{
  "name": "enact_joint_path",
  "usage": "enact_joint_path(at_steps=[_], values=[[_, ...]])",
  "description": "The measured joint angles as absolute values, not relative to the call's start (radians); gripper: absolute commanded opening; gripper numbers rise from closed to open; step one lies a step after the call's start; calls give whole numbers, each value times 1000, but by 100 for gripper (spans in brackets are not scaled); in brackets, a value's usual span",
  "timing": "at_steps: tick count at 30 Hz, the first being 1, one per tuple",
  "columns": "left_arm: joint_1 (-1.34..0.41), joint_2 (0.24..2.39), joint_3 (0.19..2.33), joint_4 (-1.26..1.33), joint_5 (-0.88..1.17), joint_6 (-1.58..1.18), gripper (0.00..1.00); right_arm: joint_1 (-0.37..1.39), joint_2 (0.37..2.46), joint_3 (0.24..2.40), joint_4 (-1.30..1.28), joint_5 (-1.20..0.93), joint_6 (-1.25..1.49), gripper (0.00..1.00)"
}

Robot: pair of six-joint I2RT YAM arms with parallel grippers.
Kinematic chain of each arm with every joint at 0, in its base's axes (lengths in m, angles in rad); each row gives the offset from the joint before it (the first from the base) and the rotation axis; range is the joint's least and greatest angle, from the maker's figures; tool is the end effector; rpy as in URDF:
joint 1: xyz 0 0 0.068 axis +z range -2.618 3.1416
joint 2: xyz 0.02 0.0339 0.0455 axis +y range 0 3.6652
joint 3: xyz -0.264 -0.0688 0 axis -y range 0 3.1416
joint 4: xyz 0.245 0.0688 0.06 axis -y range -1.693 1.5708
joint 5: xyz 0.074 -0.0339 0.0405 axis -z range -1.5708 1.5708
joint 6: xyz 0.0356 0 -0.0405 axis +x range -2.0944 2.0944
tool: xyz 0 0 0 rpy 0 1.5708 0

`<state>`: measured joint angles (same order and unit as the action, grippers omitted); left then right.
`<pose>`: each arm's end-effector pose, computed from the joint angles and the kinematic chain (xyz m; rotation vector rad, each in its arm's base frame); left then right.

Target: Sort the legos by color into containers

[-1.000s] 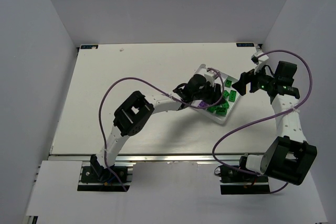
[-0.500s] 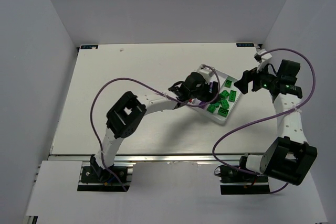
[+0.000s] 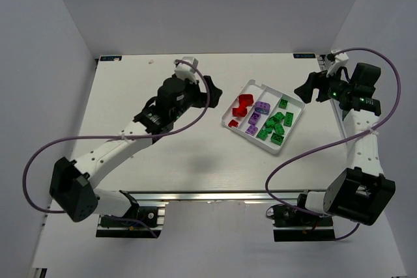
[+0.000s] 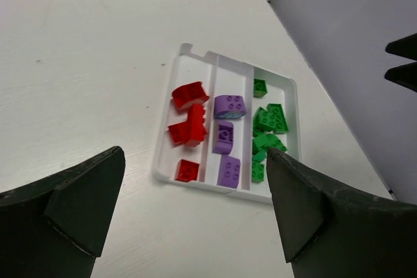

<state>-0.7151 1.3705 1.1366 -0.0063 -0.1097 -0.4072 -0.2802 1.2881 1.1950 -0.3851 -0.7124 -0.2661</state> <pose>0.2487 -0.2108 0.3478 0.2064 1.8538 -0.6915 0.2808 -0.0566 0.3575 -0.4156 1.8992 0.3683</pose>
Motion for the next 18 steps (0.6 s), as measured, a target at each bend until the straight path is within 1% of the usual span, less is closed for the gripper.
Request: enact_joint_path(at_steps=[5,9,18], values=[[-693,1246,1058,-98,-178,-407,98,-280,1311,1203,-379,-675,-168,89],[-689,1171,1039,-155,-222,-405,98,-281,1324,1214,-377,-613,-105,89],[-689,1109,1021,-188,-256,-415,98,-281,1291,1208,-368,-527,-33,90]])
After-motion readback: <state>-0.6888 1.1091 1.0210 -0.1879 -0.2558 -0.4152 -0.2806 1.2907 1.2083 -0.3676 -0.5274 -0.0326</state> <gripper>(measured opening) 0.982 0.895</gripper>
